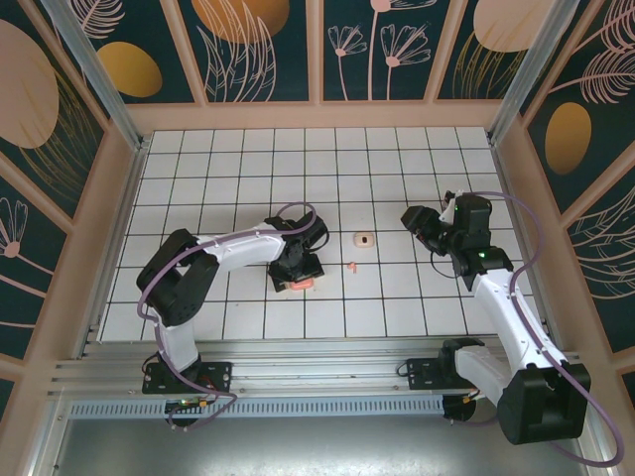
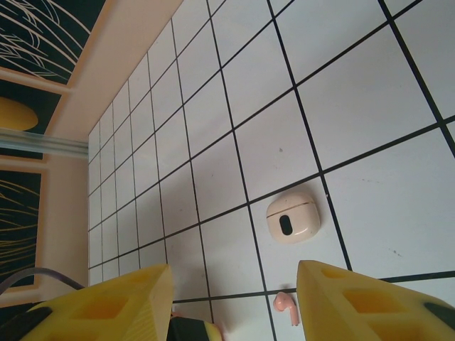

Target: Insert the wireless bluetooth earbuds into the charging case

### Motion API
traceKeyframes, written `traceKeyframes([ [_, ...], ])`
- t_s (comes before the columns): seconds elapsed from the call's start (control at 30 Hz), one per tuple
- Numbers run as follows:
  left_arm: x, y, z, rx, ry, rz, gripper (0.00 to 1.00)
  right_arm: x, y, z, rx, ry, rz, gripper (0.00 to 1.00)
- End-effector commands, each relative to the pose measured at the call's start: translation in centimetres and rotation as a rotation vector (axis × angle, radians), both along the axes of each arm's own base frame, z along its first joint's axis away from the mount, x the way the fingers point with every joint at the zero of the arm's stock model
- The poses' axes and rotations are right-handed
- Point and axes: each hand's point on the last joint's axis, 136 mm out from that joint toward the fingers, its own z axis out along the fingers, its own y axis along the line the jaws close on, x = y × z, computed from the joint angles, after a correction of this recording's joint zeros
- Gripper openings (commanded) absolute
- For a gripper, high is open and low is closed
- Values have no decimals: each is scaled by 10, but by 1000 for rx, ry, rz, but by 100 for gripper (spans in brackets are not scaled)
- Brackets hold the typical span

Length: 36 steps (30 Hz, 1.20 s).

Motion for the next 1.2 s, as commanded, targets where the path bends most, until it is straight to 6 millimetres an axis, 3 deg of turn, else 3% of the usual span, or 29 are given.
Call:
traceKeyframes([
  [0.0, -11, 1, -2, 33, 49, -54, 78, -3, -2, -1, 5, -6, -6, 50],
  [0.4, -7, 5, -9, 78, 47, -115, 70, -5, -3, -1, 3, -7, -9, 49],
  [0.57, -7, 1, -7, 64, 48, -135, 59, -6, -3, -1, -1, -4, -11, 49],
  [0.87, 5, -7, 20, 29, -31, -201, 57, -6, -2, 4, -1, -12, 6, 50],
  [1.17, 17, -2, 64, -6, -217, -346, 56, -3, 19, 15, 25, -15, 135, 49],
])
